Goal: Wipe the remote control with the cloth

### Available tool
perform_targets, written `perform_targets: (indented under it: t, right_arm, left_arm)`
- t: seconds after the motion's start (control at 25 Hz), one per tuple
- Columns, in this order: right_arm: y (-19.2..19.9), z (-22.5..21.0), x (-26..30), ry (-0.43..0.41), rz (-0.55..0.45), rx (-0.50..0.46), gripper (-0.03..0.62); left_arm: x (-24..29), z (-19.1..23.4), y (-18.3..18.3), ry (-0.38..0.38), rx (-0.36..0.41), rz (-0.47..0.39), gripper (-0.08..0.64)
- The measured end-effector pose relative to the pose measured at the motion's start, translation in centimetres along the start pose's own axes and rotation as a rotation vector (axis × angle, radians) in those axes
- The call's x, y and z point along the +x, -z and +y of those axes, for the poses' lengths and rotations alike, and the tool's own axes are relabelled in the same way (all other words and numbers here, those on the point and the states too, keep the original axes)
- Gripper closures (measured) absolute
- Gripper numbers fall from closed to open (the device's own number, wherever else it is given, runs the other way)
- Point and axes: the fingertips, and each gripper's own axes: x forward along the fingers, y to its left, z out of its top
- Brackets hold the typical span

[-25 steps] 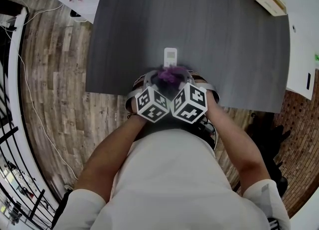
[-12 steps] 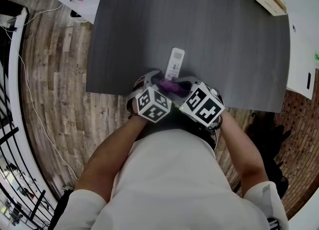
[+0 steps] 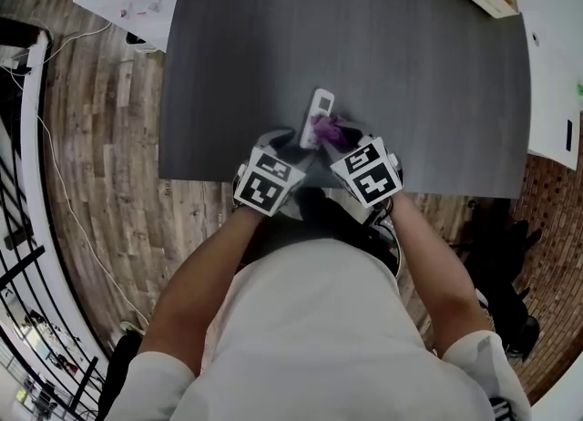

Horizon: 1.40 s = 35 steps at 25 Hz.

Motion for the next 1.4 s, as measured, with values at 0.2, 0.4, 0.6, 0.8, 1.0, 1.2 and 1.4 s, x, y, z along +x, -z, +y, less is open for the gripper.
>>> perform_targets:
  t: [0.2,0.4,0.6,0.8,1.0,1.2,1.4]
  right_arm:
    - [0.0,-0.6,0.2,-0.032,-0.030,0.125,0.492]
    - [-0.2,-1.0,0.2,-0.087,-0.078,0.277,0.492]
    - [-0.3,-1.4,-0.4,-0.148,-0.118,0.375,0.492]
    - [-1.3,-3.4,-4.0,-0.131,-0.248,0.458,0.492]
    - [-4.5,-8.4,-6.2,0.024,-0.347,0.385,0.492]
    - [-7.8,-8.1,-5.7,-0.002,-0.382,0.265,0.492]
    - [-7.7,-4.6,-5.6,-0.070,-0.371,0.203,0.492]
  left_arm:
    - [1.1,0.3,-1.5,0.106,-0.156,0.049,0.345]
    - [2.7,1.1,-1.4,0.139,-0.267,0.159,0.422]
    - [2.8,0.9,-2.0,0.245,-0.419,0.133,0.449]
    - [0.7,0.4,-2.8,0.410,-0.655,-0.021,0.456]
    - [-2.5,-1.3,-4.5,0.655,-0.941,-0.185,0.459]
    - [-3.8,-2.2,-6.7,0.753,-0.980,-0.301,0.459]
    - [-4.3,-1.6,-6.8,0.735,-0.988,-0.315,0.460]
